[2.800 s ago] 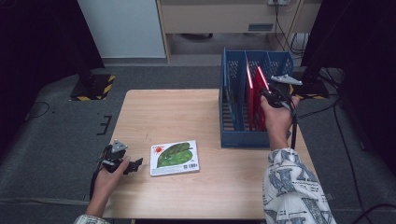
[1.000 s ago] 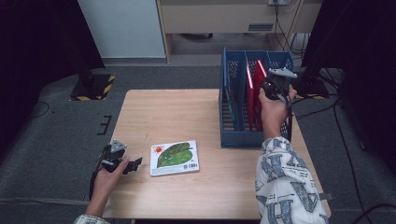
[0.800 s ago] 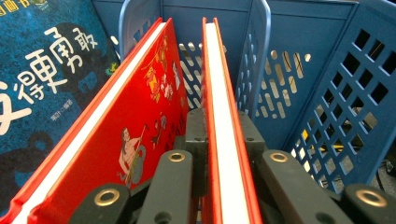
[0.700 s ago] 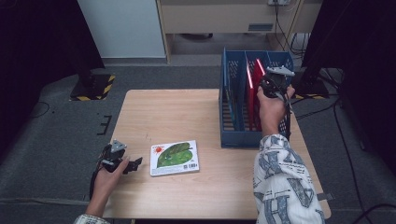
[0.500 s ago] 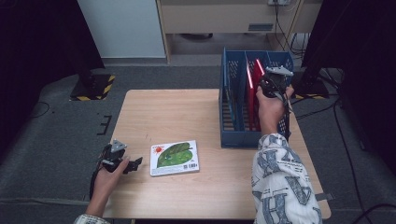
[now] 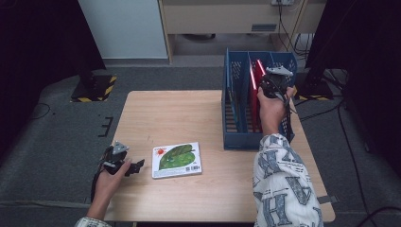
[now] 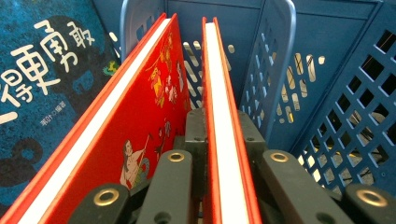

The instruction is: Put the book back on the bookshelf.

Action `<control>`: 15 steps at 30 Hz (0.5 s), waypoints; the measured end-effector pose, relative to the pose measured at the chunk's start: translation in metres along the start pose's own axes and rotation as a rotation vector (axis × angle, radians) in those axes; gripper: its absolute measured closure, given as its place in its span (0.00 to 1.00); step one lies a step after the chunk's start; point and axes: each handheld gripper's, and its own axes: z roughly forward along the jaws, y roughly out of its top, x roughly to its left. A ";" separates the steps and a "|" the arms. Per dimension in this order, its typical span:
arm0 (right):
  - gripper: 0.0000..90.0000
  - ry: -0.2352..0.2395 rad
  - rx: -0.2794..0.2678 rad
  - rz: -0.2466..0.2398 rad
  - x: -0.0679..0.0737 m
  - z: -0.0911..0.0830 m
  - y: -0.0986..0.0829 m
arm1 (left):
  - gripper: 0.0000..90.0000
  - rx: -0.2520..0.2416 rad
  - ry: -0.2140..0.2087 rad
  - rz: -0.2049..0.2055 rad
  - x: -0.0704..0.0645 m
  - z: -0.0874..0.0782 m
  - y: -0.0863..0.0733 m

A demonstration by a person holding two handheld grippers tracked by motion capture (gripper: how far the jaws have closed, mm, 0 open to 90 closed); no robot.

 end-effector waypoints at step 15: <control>0.81 0.056 -0.002 -0.017 0.002 -0.010 -0.004 | 0.06 -0.001 -0.003 0.003 -0.001 0.000 0.001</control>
